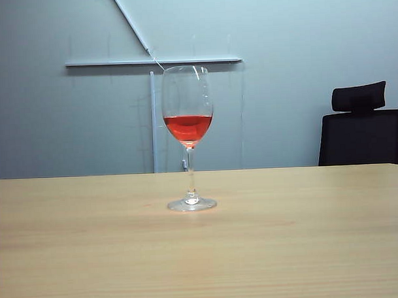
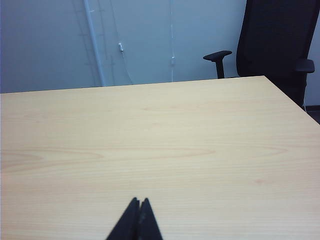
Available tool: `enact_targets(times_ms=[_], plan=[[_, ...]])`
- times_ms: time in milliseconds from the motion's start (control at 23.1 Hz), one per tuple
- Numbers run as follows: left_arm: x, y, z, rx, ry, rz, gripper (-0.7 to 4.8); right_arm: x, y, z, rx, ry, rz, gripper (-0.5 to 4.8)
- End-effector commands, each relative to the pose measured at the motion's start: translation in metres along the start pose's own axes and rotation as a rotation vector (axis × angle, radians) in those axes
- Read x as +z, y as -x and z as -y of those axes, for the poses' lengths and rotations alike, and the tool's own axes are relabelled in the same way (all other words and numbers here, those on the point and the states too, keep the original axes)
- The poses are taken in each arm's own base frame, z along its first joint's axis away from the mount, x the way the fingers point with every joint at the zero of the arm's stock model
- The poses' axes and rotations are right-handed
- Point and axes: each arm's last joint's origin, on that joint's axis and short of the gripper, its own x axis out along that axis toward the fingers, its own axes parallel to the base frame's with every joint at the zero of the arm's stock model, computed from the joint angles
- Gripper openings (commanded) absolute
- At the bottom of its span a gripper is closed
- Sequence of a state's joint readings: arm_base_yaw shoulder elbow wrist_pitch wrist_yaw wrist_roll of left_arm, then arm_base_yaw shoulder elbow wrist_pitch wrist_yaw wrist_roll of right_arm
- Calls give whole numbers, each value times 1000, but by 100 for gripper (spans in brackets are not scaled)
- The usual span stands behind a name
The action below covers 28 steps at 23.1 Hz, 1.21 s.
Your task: Gently pick up the goblet, rotate it counterclockwise for two full turns (viewing from above), and then place it back on the table.
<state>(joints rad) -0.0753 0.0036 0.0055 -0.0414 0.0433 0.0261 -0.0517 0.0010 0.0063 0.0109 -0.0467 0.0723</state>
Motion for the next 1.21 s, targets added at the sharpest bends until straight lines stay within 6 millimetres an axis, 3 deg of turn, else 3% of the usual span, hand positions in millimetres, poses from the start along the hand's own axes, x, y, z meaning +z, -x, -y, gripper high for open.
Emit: enact_targets(times_ms=[43, 1210], plan=[[2, 0, 0, 0, -1, 14, -5, 4, 0, 0, 1, 7, 30, -8], [2, 0, 0, 0, -1, 14, -5, 1, 0, -5, 18, 16, 28, -8]])
